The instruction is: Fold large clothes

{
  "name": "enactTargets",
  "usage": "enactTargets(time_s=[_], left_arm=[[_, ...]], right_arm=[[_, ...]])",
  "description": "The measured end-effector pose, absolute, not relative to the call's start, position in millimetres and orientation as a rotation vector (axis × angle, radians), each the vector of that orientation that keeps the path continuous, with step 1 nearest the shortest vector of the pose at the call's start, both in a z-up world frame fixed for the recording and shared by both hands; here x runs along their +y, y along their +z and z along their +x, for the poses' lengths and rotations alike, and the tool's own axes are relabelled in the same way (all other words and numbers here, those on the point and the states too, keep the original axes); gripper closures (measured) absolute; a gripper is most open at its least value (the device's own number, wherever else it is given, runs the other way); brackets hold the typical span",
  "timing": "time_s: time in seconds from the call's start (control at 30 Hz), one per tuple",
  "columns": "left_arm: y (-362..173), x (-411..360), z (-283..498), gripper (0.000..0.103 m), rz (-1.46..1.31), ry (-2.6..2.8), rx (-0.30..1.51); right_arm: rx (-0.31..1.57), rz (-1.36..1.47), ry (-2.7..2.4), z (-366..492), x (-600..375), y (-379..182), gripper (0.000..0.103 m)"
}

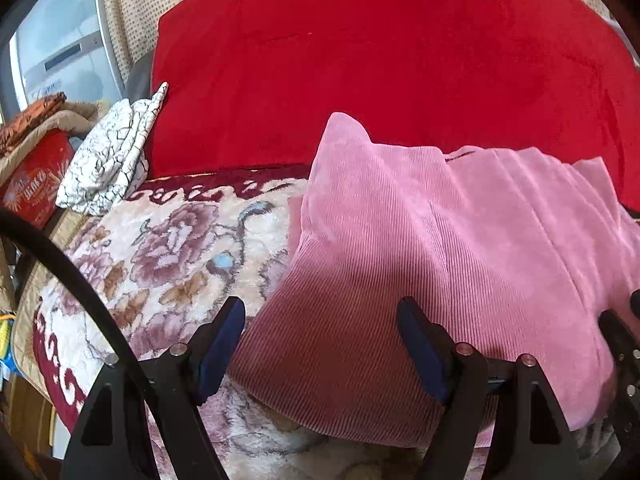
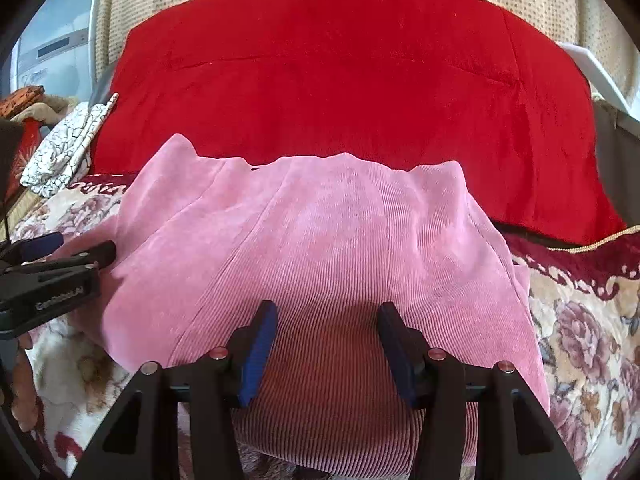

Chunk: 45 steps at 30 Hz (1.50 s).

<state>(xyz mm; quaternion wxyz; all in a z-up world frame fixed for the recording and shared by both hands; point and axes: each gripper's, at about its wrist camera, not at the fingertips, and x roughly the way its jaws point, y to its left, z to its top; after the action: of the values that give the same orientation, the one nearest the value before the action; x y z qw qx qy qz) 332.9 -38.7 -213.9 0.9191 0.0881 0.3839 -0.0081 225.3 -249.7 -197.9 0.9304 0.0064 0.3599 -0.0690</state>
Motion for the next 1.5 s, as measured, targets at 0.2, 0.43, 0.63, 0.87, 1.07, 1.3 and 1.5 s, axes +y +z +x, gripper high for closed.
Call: enactTargets(time_s=[0.2, 0.43, 0.63, 0.87, 1.07, 1.3, 1.5], left_arm=[[-214.6, -43.3, 333.3, 0.024, 0.199, -0.015, 0.783], [-215.1, -42.1, 333.2, 0.024, 0.194, -0.026, 0.786], [-216.4, -43.2, 333.5, 0.024, 0.210, -0.028, 0.787], [-218.4, -43.7, 334.4, 0.024, 0.215, -0.029, 0.791], [-220.3, -43.8, 334.6, 0.024, 0.220, -0.031, 0.795], [-206.4, -25.7, 328.6, 0.024, 0.157, -0.012, 0.774], [-188.8, 30.1, 302.6, 0.024, -0.070, 0.043, 0.773]], right_arm=[[0.735, 0.015, -0.129, 225.3, -251.4, -199.1, 0.047], [0.736, 0.018, -0.129, 224.8, -250.4, -199.0, 0.047], [0.736, 0.018, -0.129, 224.7, -250.4, -198.8, 0.047], [0.736, 0.019, -0.129, 224.9, -250.4, -198.9, 0.047], [0.737, 0.020, -0.128, 225.3, -250.1, -198.6, 0.047], [0.737, 0.037, -0.121, 226.3, -252.6, -198.7, 0.047], [0.748, 0.079, -0.109, 227.2, -256.6, -198.3, 0.046]])
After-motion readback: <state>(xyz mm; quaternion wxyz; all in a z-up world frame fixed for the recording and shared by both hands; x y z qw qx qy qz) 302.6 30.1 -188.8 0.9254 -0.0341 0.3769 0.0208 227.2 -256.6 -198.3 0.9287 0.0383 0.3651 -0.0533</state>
